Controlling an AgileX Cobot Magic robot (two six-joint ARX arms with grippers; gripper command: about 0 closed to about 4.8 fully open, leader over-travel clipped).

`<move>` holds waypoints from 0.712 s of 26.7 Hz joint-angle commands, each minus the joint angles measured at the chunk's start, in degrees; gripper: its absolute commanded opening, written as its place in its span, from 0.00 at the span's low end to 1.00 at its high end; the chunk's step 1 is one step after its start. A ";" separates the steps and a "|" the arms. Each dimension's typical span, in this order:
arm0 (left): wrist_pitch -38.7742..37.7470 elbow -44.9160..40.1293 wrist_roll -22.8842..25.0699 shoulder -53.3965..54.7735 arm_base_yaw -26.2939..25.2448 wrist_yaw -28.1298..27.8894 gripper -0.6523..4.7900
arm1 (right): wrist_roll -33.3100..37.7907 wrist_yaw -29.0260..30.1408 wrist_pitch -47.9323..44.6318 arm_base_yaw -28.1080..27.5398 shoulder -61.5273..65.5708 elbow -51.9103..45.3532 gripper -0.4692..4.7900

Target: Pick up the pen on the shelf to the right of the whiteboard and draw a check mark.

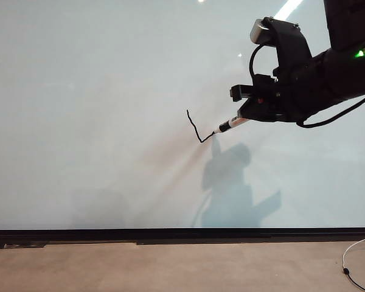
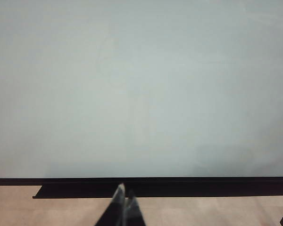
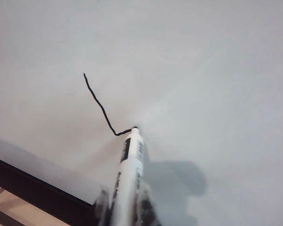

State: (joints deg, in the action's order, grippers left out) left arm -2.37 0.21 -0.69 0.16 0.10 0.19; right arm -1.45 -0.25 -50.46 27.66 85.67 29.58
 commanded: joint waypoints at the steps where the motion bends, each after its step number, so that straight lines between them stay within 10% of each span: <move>1: 0.72 0.17 0.24 0.02 0.00 0.02 0.11 | -0.35 -1.31 -1.46 -0.59 -0.90 0.26 0.08; 19: 0.72 0.17 0.24 0.02 0.00 0.02 0.11 | -4.72 -5.29 4.94 -1.36 -7.10 0.26 0.08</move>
State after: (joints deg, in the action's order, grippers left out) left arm -2.37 0.21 -0.71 0.16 0.10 0.19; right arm -5.26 -3.36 -44.14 26.55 79.24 29.54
